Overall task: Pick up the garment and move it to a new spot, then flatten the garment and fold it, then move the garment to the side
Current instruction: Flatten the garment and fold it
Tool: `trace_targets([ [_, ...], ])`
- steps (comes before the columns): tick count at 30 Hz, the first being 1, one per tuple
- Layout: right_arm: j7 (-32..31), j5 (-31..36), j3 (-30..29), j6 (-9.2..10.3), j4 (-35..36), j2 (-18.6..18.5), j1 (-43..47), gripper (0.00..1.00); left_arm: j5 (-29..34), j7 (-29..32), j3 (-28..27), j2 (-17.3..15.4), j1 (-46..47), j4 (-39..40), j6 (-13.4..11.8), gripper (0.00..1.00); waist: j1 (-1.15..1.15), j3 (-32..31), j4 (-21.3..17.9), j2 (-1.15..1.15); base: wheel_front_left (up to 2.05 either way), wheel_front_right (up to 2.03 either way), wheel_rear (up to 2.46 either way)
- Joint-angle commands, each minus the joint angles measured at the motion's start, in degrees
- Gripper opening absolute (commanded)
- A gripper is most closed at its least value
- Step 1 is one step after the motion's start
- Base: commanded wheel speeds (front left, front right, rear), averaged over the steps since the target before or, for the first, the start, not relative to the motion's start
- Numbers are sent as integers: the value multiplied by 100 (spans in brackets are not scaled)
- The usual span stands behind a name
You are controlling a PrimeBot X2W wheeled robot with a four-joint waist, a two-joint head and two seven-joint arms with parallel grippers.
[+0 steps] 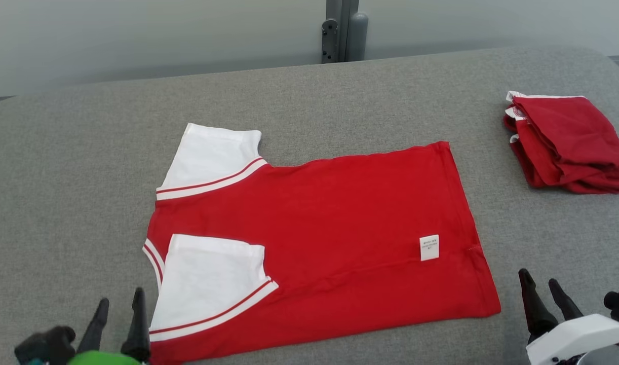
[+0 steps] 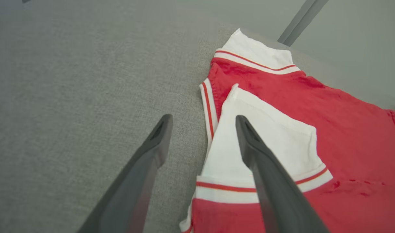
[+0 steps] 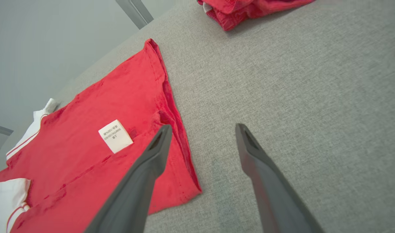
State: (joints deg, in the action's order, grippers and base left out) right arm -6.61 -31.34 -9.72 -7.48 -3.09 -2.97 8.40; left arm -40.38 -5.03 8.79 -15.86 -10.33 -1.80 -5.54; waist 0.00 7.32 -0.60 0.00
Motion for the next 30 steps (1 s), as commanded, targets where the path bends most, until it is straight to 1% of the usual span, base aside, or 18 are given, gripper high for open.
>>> trace_targets([
  [1,39,60,-32,-2,86,-4,-150,100,101,43,23,-101,312,26,40,100,0,63,-31,0,0,0,0],
  [3,72,132,-46,-2,163,-2,-250,100,280,106,58,-217,668,-21,-11,100,0,126,-50,0,0,0,0],
  [9,-6,278,129,-2,325,-1,-673,100,677,461,402,-373,2144,-411,165,100,0,452,-143,0,0,0,0],
  [13,-49,335,412,-2,359,-55,-1022,100,841,716,620,-388,3166,-1055,326,100,0,782,-257,0,0,0,0],
  [16,-45,317,645,-2,323,-115,-1327,100,959,874,774,-346,3922,-1667,468,100,0,1037,-337,0,0,0,0],
  [20,4,289,937,-2,289,-193,-1722,100,1080,1101,943,-256,4785,-2491,594,100,0,1384,-440,0,0,0,0],
  [24,20,269,1210,-2,267,-264,-2043,100,1190,1225,1068,-220,5474,-3232,646,100,0,1681,-539,0,0,0,0],
  [30,105,209,1478,-2,226,-374,-2346,100,1295,1204,1096,-222,6159,-4195,589,100,0,1974,-661,0,0,0,0],
])
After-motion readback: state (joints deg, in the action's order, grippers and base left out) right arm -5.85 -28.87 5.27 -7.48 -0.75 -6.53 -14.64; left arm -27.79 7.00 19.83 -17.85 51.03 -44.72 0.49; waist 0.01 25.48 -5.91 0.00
